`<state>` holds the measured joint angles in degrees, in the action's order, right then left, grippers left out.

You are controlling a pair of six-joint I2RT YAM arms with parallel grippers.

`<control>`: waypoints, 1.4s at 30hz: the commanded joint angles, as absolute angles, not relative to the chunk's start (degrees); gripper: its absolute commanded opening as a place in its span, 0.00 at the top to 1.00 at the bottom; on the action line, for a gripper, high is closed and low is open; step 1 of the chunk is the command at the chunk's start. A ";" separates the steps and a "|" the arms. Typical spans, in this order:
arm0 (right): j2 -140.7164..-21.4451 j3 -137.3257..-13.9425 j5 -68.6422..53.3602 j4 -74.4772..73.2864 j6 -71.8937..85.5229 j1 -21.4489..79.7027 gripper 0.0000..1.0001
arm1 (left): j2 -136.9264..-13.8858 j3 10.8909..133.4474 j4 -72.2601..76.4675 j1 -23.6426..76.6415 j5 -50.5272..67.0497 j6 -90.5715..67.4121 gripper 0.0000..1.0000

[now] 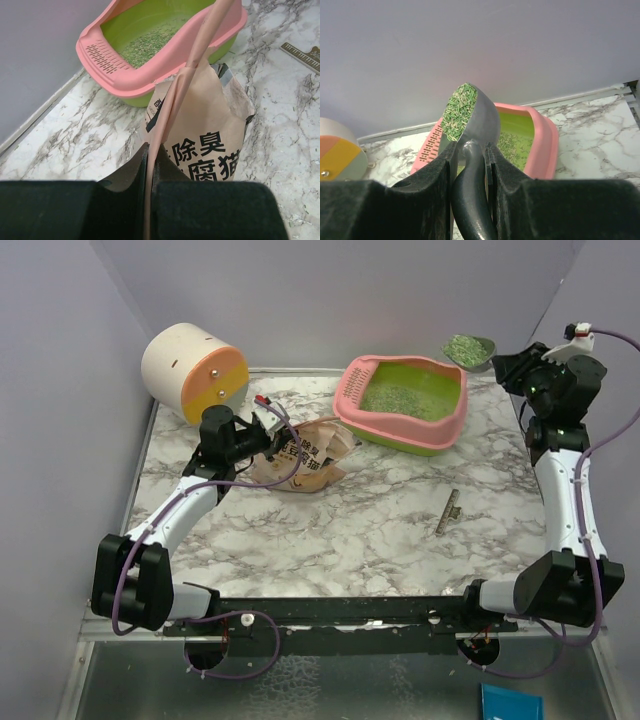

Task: Fill the litter box with clean litter

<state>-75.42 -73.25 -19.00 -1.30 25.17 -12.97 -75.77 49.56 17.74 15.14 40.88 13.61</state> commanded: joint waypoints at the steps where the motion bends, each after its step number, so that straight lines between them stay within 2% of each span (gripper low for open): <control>1: -73.58 -78.33 -17.18 -4.43 21.44 -12.92 0.99 | -76.12 50.66 21.90 16.13 43.83 12.25 1.00; 25: -81.88 -94.67 -14.37 -20.55 11.46 -8.45 0.99 | -76.45 50.80 21.93 16.52 44.16 11.85 1.00; 42: -85.96 -101.16 -10.29 -23.77 8.52 -6.42 0.99 | -76.33 50.72 21.96 16.77 44.29 11.80 1.00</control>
<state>-85.62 -98.45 -13.28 -24.43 10.09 -7.03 -76.60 49.56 18.52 15.68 41.01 12.93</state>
